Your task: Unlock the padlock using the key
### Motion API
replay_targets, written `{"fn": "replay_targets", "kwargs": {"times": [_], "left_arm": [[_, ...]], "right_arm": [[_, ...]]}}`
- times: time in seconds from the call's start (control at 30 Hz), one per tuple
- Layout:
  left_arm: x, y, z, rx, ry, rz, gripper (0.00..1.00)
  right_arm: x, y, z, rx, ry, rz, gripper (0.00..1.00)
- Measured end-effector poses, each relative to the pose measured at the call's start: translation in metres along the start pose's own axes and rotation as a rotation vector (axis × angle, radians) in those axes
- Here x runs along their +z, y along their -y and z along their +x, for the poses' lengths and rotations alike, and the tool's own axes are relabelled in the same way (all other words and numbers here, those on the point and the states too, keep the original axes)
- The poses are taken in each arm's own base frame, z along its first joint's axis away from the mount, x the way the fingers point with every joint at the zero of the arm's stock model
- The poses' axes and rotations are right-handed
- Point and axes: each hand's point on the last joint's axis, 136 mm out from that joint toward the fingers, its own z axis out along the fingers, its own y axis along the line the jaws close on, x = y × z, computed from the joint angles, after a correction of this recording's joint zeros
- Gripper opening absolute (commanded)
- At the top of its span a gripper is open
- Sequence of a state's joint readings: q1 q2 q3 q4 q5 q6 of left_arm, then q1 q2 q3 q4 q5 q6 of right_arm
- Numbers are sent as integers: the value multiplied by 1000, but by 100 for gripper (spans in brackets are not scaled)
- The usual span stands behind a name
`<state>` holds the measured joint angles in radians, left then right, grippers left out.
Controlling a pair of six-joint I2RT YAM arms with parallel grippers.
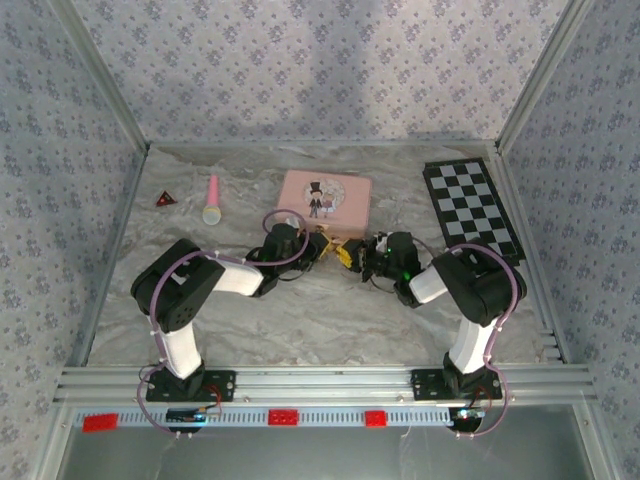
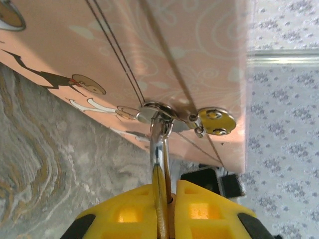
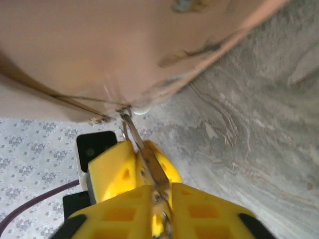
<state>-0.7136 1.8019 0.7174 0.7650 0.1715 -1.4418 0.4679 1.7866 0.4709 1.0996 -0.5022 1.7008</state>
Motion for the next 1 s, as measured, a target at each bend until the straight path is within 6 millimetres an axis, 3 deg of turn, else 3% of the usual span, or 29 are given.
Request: {"fn": "replay_targets", "kwargs": {"times": [0.1, 0.27, 0.37, 0.47, 0.6, 0.73, 0.87, 1.0], "left_arm": [[0, -5, 6, -4, -33, -18, 0], [-1, -9, 5, -10, -42, -28, 0], [-2, -9, 3, -13, -42, -28, 0], [-2, -10, 1, -15, -43, -30, 0], [-3, -11, 0, -16, -49, -33, 0], [-5, -14, -2, -18, -57, -48, 0], [-6, -14, -4, -14, -69, -80, 0], [-8, -15, -4, 6, -76, -117, 0]], "right_arm": [[-2, -7, -6, -2, 21, -27, 43], [-8, -10, -7, -11, 35, -41, 55], [-18, -8, -7, -23, 51, -20, 55], [-27, -13, -10, -61, 75, -1, 48], [-44, -19, -11, -128, 129, 54, 51], [-64, -33, -5, -298, 197, 133, 53], [-83, -65, 6, -580, 275, 144, 56], [-95, -81, 12, -880, 308, 145, 60]]}}
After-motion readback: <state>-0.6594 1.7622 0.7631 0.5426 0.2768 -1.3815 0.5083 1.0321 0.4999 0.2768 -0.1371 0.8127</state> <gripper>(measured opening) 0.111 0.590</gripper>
